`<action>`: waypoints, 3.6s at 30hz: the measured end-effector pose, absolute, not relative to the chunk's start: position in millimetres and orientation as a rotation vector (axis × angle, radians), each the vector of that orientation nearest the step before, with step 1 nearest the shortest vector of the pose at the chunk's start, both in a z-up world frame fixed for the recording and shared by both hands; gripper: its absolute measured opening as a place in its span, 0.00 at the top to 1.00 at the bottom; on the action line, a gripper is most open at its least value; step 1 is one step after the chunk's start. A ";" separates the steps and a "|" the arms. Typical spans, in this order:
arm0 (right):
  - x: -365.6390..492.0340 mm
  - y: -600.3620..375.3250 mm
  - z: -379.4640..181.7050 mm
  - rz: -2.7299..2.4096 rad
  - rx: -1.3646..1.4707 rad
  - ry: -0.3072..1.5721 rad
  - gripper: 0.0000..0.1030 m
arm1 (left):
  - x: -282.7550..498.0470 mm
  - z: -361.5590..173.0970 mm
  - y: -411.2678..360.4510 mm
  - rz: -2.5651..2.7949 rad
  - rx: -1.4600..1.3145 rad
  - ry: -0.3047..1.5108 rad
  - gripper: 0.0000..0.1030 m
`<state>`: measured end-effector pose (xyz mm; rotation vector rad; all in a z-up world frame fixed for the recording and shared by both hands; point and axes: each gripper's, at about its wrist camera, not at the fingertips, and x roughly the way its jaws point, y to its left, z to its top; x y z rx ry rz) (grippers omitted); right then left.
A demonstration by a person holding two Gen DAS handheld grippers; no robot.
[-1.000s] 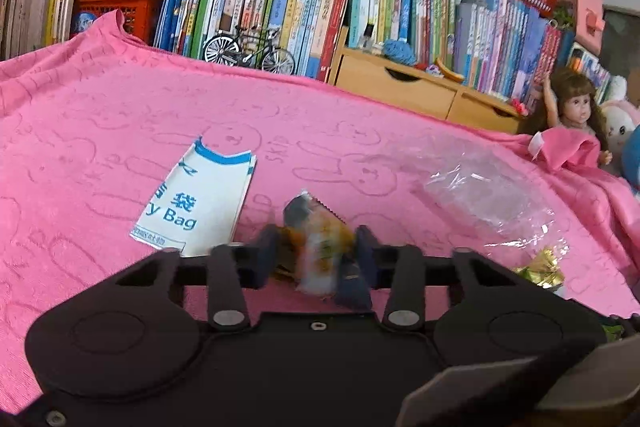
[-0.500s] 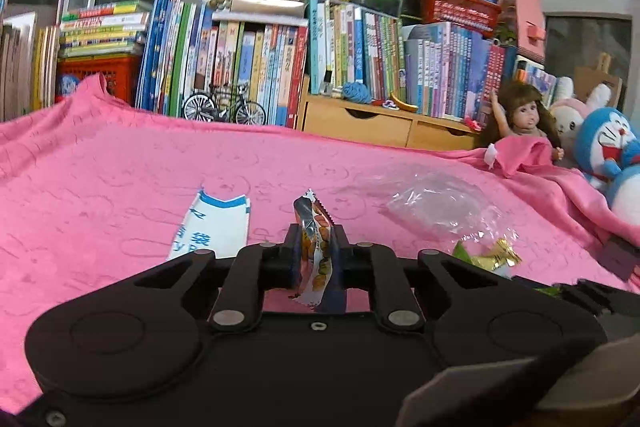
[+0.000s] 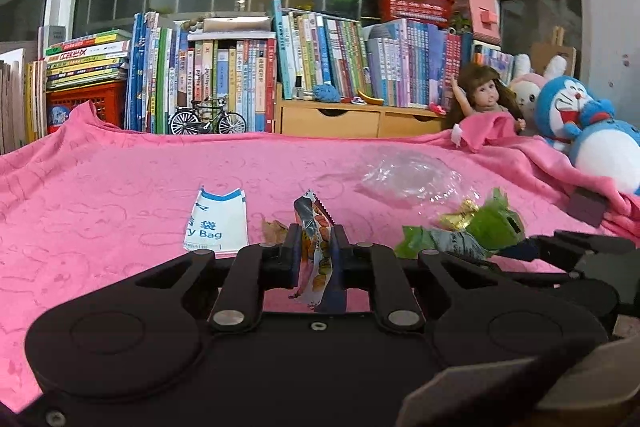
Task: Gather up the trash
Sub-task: 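Grasp the small snack box with the left tool while the right tool grasps the green-and-white candy, then lift the snack box and green candy toward the table edge with both tools, then lower both tools into the bin and open them to drop the items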
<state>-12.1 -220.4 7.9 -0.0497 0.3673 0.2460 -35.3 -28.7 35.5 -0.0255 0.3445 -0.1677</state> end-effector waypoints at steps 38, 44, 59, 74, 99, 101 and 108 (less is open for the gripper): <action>-14.7 -220.4 12.8 0.256 0.051 0.346 0.53 | -44.2 27.5 -19.8 -0.151 -0.091 0.403 0.79; -38.5 -218.0 17.8 0.277 0.046 0.333 0.53 | -69.8 31.7 -14.4 -0.155 -0.097 0.388 0.79; -113.4 -206.8 5.5 0.347 0.050 0.352 0.53 | -139.5 17.9 -2.0 -0.138 -0.158 0.441 0.78; -160.6 -197.0 -26.1 0.364 0.077 0.490 0.54 | -171.7 -28.6 5.1 -0.142 -0.150 0.639 0.78; -162.3 -179.8 -111.8 0.318 0.101 0.886 0.54 | -144.0 -132.8 0.0 -0.056 -0.096 1.134 0.77; -162.0 -178.0 -115.1 0.317 0.098 0.908 0.54 | -140.2 -139.4 -2.6 -0.050 -0.095 1.168 0.77; -158.6 -176.5 -123.7 0.314 0.106 0.958 0.54 | -134.8 -153.5 -6.1 -0.033 -0.086 1.237 0.77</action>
